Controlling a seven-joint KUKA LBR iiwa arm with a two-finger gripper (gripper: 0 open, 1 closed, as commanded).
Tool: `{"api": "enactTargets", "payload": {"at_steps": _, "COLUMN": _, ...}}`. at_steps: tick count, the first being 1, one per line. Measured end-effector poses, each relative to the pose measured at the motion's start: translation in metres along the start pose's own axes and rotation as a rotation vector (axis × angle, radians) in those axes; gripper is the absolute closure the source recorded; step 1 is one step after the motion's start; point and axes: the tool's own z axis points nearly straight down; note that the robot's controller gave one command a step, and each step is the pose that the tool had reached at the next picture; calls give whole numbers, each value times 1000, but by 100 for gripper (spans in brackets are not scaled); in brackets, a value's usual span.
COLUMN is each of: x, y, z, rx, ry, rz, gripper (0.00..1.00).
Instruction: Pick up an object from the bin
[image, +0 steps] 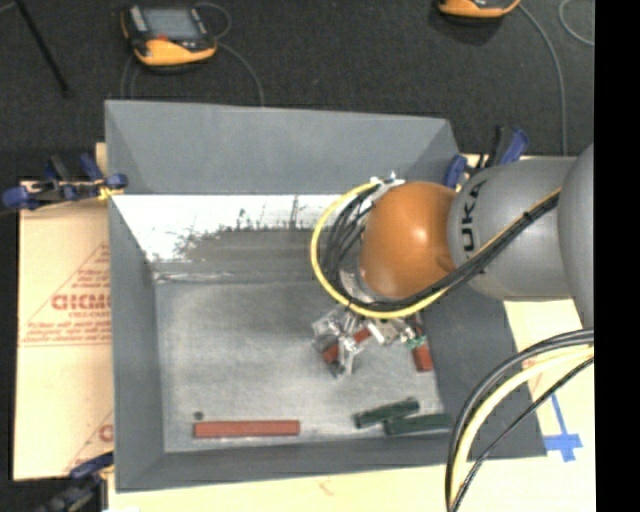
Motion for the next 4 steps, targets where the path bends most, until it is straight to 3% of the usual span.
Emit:
{"api": "enactTargets", "payload": {"at_steps": 1, "x": 0, "y": 0, "z": 0, "rx": 0, "ry": 0, "rz": 0, "gripper": 100}}
{"api": "enactTargets", "payload": {"at_steps": 2, "x": -6, "y": -2, "z": 0, "rx": 1, "ry": 2, "rz": -75, "gripper": 100}}
{"api": "enactTargets", "payload": {"at_steps": 3, "x": -9, "y": -5, "z": -33, "rx": -5, "ry": 9, "rz": -212, "gripper": 100}}
{"api": "enactTargets", "payload": {"at_steps": 4, "x": 0, "y": -16, "z": -82, "rx": -1, "ry": 2, "rz": -330, "gripper": 100}}
